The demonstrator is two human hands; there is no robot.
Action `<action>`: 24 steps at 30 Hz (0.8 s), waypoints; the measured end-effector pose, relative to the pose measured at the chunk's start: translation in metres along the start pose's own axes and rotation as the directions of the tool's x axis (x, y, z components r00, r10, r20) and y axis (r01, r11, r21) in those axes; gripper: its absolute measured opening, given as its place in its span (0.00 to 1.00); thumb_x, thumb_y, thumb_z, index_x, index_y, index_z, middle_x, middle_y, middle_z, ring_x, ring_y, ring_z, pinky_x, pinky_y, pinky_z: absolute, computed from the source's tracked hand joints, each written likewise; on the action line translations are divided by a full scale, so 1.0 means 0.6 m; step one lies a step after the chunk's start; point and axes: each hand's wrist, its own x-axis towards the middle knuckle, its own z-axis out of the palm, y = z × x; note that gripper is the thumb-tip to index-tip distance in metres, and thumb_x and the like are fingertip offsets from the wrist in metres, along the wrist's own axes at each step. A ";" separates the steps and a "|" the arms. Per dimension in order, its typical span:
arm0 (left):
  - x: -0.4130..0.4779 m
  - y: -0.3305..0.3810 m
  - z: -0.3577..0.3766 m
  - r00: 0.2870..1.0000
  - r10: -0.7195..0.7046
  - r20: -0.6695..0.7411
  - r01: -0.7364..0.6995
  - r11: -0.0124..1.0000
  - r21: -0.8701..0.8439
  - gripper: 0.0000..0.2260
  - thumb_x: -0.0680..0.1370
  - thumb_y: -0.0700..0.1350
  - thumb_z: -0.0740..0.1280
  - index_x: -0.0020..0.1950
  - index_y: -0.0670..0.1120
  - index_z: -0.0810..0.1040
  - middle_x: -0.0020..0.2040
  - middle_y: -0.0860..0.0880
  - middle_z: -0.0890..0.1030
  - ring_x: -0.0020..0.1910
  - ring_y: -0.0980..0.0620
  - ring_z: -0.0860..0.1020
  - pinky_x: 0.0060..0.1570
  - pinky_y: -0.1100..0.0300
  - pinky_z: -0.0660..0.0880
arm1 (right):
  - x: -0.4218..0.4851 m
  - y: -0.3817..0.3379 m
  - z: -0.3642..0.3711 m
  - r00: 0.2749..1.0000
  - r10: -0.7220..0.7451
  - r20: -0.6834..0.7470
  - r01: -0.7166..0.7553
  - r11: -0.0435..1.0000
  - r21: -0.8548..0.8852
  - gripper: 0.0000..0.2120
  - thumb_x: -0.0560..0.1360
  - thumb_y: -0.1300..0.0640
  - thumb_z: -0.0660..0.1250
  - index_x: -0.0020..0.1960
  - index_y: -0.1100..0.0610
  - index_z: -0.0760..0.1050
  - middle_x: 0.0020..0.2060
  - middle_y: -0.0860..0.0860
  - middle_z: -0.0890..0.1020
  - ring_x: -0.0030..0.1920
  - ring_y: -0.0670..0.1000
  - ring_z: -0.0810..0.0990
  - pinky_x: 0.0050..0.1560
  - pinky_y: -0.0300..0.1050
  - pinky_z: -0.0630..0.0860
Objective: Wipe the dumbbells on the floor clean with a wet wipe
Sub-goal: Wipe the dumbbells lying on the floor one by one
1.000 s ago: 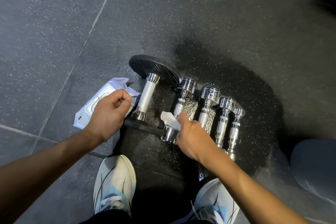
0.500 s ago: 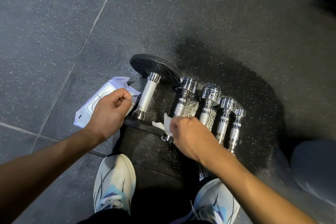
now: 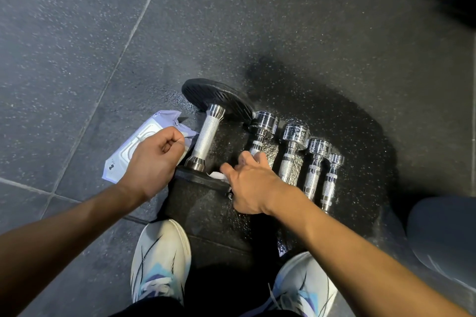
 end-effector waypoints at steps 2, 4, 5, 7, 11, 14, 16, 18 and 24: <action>-0.001 0.002 -0.001 1.000 0.004 0.004 -0.004 1.000 0.002 0.09 0.77 0.50 0.61 0.42 0.45 0.74 0.28 0.52 0.70 0.29 0.54 0.66 0.33 0.53 0.67 | -0.006 -0.003 0.002 1.000 0.004 -0.022 -0.004 0.999 -0.042 0.30 0.76 0.52 0.66 0.74 0.55 0.60 0.53 0.57 0.80 0.71 0.58 0.61 0.73 0.65 0.51; -0.001 0.004 -0.001 1.000 0.011 0.007 -0.011 1.000 0.016 0.10 0.77 0.50 0.61 0.42 0.45 0.74 0.29 0.49 0.71 0.30 0.54 0.67 0.34 0.53 0.67 | -0.016 -0.008 0.003 0.999 0.014 -0.038 -0.015 0.999 -0.040 0.31 0.77 0.51 0.66 0.76 0.55 0.59 0.55 0.59 0.80 0.71 0.58 0.61 0.75 0.66 0.48; -0.001 0.004 -0.001 1.000 0.017 0.007 -0.017 1.000 0.022 0.10 0.77 0.50 0.61 0.42 0.45 0.74 0.30 0.47 0.72 0.31 0.54 0.67 0.34 0.53 0.67 | -0.022 -0.010 0.003 0.999 0.021 -0.048 -0.022 0.999 -0.030 0.31 0.77 0.51 0.66 0.76 0.55 0.58 0.56 0.59 0.79 0.71 0.59 0.61 0.75 0.66 0.48; -0.001 0.005 0.000 0.999 0.031 0.008 -0.031 0.999 0.032 0.10 0.77 0.50 0.61 0.42 0.45 0.74 0.32 0.44 0.73 0.31 0.54 0.68 0.35 0.55 0.67 | -0.038 -0.014 0.000 0.996 0.036 -0.085 -0.035 0.999 0.010 0.28 0.78 0.51 0.64 0.74 0.54 0.59 0.57 0.59 0.79 0.70 0.59 0.61 0.74 0.65 0.49; -0.001 0.003 0.000 0.999 0.032 0.012 -0.032 0.999 0.018 0.11 0.77 0.51 0.61 0.42 0.45 0.74 0.32 0.44 0.73 0.31 0.55 0.67 0.33 0.58 0.65 | -0.080 -0.011 0.001 0.984 0.097 -0.152 -0.077 0.989 0.128 0.20 0.78 0.53 0.62 0.68 0.52 0.61 0.58 0.56 0.79 0.68 0.57 0.63 0.71 0.60 0.53; 0.000 0.001 0.000 1.000 0.023 0.011 -0.023 1.000 0.011 0.11 0.76 0.52 0.60 0.42 0.45 0.74 0.33 0.44 0.73 0.31 0.54 0.67 0.34 0.57 0.65 | -0.100 0.000 0.006 0.976 0.157 -0.152 -0.132 0.978 0.164 0.18 0.81 0.53 0.58 0.69 0.52 0.61 0.57 0.55 0.80 0.68 0.56 0.64 0.71 0.58 0.53; -0.001 0.001 0.000 1.000 0.018 0.010 -0.019 1.000 0.012 0.12 0.76 0.53 0.60 0.42 0.46 0.74 0.32 0.45 0.73 0.31 0.54 0.67 0.34 0.56 0.66 | -0.103 0.009 0.009 0.969 0.208 -0.134 -0.183 0.967 0.178 0.16 0.82 0.53 0.56 0.68 0.52 0.61 0.52 0.54 0.82 0.68 0.56 0.65 0.71 0.58 0.54; -0.001 0.003 -0.001 1.000 0.017 0.009 -0.017 1.000 0.023 0.12 0.76 0.54 0.60 0.42 0.46 0.74 0.32 0.45 0.73 0.31 0.54 0.68 0.35 0.53 0.67 | -0.099 0.016 0.009 0.965 0.255 -0.064 -0.237 0.948 0.213 0.18 0.82 0.54 0.57 0.71 0.53 0.61 0.51 0.54 0.81 0.68 0.55 0.66 0.73 0.58 0.54; -0.001 0.001 0.001 1.000 0.010 -0.001 -0.010 1.000 0.015 0.10 0.77 0.49 0.61 0.42 0.44 0.74 0.31 0.43 0.72 0.30 0.53 0.67 0.34 0.53 0.67 | -0.071 0.027 0.015 0.952 0.298 0.066 -0.295 0.843 0.451 0.21 0.81 0.55 0.62 0.68 0.53 0.54 0.54 0.55 0.76 0.63 0.55 0.67 0.70 0.53 0.58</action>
